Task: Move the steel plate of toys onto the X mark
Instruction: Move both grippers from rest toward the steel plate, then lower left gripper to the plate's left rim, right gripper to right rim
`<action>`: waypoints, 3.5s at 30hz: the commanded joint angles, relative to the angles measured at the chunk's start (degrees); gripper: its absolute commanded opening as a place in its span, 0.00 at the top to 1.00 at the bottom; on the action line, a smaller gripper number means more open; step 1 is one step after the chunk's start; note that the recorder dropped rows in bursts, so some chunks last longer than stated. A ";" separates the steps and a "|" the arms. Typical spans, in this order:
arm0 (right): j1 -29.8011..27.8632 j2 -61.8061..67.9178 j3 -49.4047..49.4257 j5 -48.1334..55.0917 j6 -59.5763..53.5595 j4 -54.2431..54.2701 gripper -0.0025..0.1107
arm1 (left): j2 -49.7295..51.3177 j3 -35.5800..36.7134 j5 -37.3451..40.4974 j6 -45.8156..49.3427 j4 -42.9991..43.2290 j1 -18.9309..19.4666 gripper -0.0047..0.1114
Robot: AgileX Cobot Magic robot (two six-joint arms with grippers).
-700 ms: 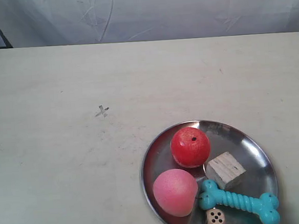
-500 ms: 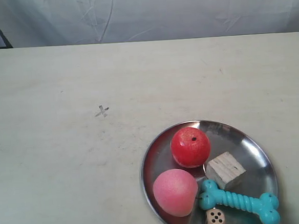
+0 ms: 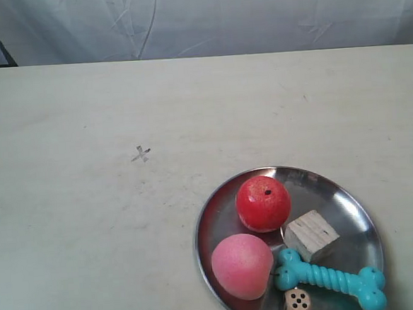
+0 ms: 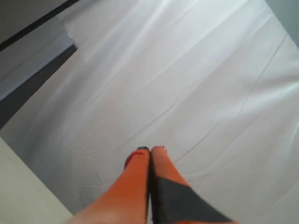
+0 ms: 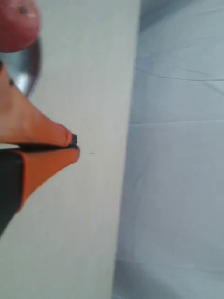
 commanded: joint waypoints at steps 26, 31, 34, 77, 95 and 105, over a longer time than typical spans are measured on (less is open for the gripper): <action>-0.20 31.56 -28.22 -7.43 -29.79 58.81 0.99 | 96.67 -45.54 57.04 65.60 -25.53 -17.26 0.96; -5.84 64.19 -44.63 -2.40 -33.22 41.93 0.99 | 99.38 -45.54 52.63 65.73 -28.52 -18.88 0.96; -14.85 80.90 -54.32 13.81 -27.52 33.61 0.99 | 99.38 -45.54 53.30 65.73 -28.76 -18.88 0.96; -13.80 83.21 -32.22 43.18 -16.18 23.21 0.74 | 107.28 -49.39 58.20 65.85 -33.07 -18.88 0.58; -13.80 83.21 -32.22 43.25 -19.31 27.48 0.16 | 109.53 -52.56 60.44 68.88 -35.05 -23.01 0.58; -13.80 83.21 -32.22 40.76 -19.31 30.27 0.16 | 109.53 -53.95 58.13 68.74 -31.66 -25.13 0.58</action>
